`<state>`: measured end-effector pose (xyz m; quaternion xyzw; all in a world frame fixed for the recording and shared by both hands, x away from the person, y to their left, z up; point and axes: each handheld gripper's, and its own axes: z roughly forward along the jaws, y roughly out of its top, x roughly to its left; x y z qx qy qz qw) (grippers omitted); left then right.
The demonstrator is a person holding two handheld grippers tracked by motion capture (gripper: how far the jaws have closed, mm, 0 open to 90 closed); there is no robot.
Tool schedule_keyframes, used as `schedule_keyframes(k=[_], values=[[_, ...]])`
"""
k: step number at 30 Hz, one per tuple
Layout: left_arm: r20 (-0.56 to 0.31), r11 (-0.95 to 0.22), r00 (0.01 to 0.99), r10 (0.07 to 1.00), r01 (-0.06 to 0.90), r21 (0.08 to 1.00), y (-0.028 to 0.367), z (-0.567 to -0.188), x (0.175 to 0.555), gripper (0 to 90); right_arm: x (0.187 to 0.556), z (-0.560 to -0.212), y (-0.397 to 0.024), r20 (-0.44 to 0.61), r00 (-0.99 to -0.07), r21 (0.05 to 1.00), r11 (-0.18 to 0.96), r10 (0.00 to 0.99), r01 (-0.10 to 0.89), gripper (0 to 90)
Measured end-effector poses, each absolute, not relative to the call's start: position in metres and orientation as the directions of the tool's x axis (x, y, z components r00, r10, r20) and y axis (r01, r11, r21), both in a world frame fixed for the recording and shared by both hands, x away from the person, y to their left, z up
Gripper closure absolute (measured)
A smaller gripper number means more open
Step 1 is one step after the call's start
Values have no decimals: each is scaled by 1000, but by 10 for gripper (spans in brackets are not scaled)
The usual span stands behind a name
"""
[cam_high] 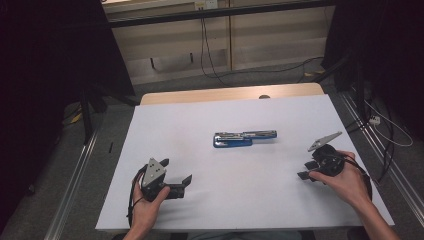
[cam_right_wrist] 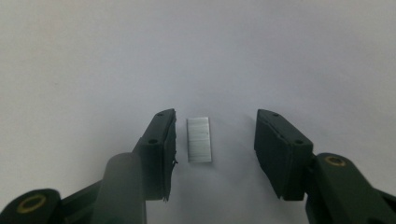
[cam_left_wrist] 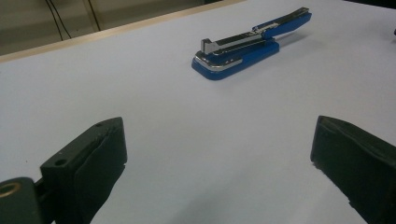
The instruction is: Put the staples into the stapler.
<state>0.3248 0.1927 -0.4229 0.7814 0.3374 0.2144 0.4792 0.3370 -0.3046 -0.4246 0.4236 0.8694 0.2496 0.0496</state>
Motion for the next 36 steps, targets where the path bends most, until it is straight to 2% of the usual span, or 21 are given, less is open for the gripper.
schedule_keyframes(k=[9,20,22,24,36], values=[[12,-314,683,730,320,894,192,-423,326,38,333,-424,-301,102,-664,453,559,741,694,638],[12,-315,685,728,319,894,192,-423,326,38,333,-424,-294,55,-683,431,599,729,675,712],[12,-313,686,728,317,895,192,-422,326,38,333,-424,-293,59,-687,430,603,724,672,770],[9,-311,685,729,319,895,192,-422,326,37,333,-424,-293,63,-692,432,605,720,669,787],[10,-315,687,726,320,893,193,-423,326,37,333,-424,-293,71,-685,440,594,725,674,793]])
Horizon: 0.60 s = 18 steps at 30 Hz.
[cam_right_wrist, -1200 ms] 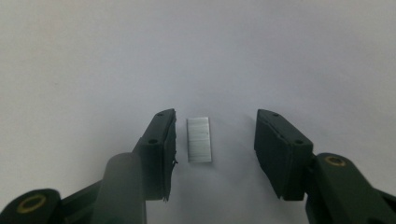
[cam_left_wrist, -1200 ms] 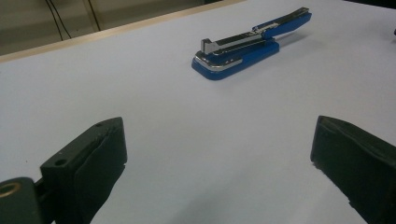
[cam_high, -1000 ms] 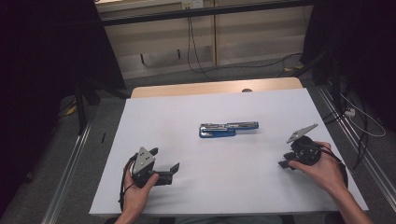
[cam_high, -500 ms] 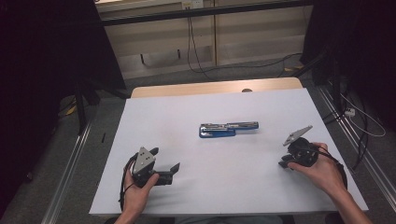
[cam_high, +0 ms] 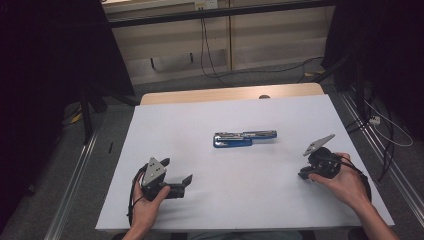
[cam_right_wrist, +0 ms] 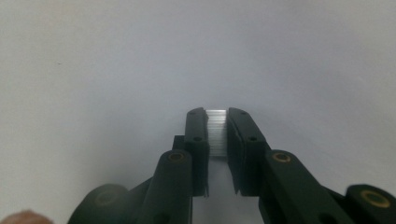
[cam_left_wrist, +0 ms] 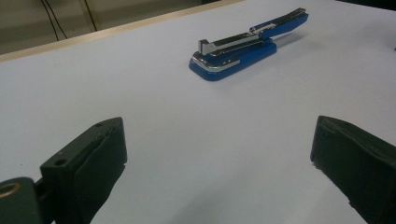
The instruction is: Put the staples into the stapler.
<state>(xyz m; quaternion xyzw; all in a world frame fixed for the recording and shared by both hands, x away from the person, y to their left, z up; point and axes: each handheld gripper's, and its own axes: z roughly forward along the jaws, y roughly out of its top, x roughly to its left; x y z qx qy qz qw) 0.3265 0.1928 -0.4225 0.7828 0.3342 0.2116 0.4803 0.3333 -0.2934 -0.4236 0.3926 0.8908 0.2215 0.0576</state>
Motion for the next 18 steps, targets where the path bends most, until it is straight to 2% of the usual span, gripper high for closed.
schedule_keyframes(k=[18], values=[[-17,-282,678,735,329,901,196,-422,327,38,335,-419,-300,67,-656,540,526,751,657,793]])
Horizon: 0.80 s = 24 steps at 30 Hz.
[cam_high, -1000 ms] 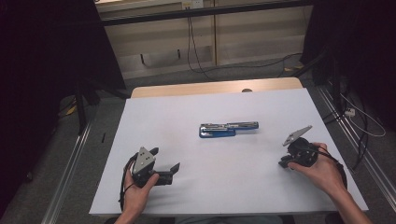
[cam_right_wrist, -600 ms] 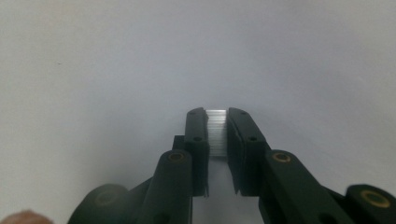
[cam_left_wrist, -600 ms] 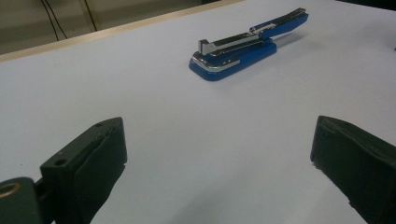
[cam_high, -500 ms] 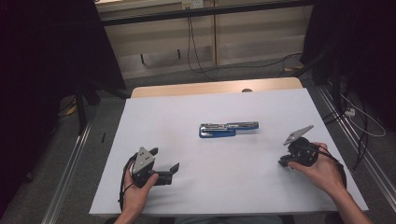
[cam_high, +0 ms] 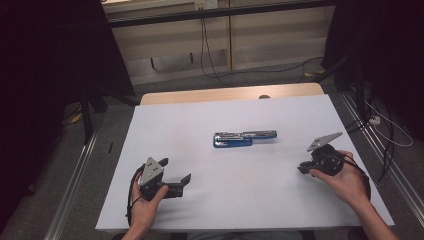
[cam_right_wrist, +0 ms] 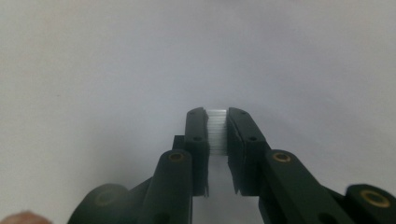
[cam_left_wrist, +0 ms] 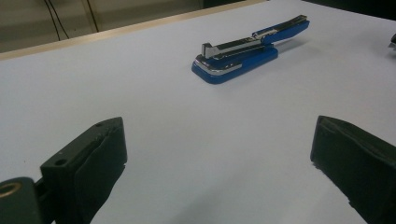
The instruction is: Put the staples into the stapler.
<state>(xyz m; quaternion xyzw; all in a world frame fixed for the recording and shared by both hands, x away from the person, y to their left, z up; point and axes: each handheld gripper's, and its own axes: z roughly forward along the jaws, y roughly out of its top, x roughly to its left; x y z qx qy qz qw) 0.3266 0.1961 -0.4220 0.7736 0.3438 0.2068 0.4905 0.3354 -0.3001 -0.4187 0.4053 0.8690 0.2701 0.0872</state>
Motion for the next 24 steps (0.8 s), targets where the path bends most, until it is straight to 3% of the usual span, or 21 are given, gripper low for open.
schedule_keyframes(k=[24], values=[[-37,-266,674,738,341,902,199,-422,329,38,344,-417,-287,80,-662,645,468,745,604,793]])
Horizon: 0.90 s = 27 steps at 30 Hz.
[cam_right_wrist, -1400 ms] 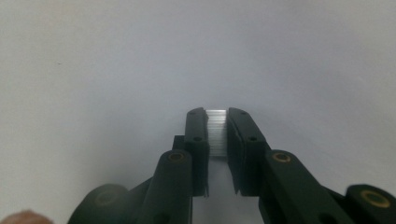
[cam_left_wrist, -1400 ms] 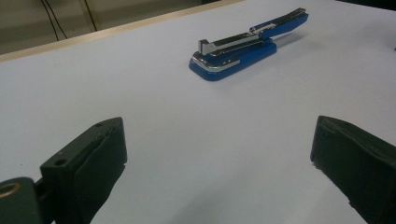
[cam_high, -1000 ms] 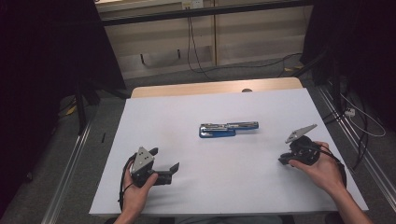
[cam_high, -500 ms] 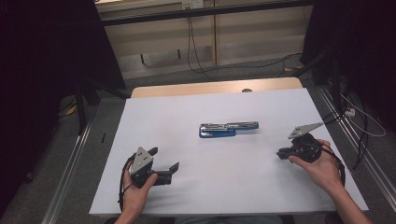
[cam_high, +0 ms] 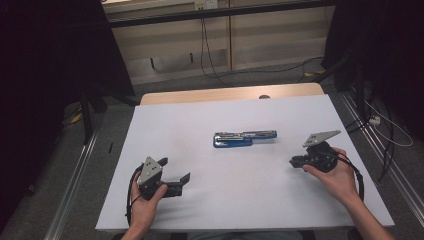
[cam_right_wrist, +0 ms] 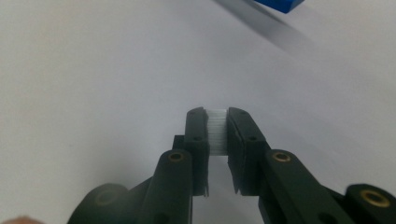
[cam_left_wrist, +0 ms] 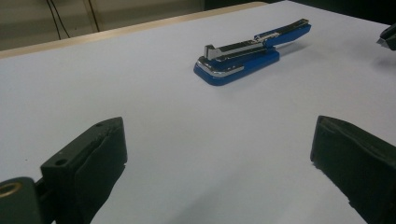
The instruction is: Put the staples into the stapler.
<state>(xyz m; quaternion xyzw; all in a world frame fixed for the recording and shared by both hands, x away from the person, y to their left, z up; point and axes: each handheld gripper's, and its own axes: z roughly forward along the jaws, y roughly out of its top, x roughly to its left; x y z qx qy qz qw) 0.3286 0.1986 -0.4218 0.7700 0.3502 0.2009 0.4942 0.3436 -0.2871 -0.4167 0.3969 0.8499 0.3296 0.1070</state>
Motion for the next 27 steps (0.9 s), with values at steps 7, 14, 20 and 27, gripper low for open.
schedule_keyframes(k=[7,14,20,27], values=[[-35,-262,658,752,346,901,200,-422,329,37,349,-416,-282,100,-675,662,458,731,594,793],[-33,-260,657,753,344,902,201,-422,329,37,354,-410,-276,86,-688,688,457,720,564,793],[-29,-268,662,749,343,900,200,-422,330,37,359,-404,-269,82,-705,702,461,705,543,794],[-27,-269,662,749,341,901,200,-422,329,37,368,-403,-260,103,-721,711,457,685,535,793]])
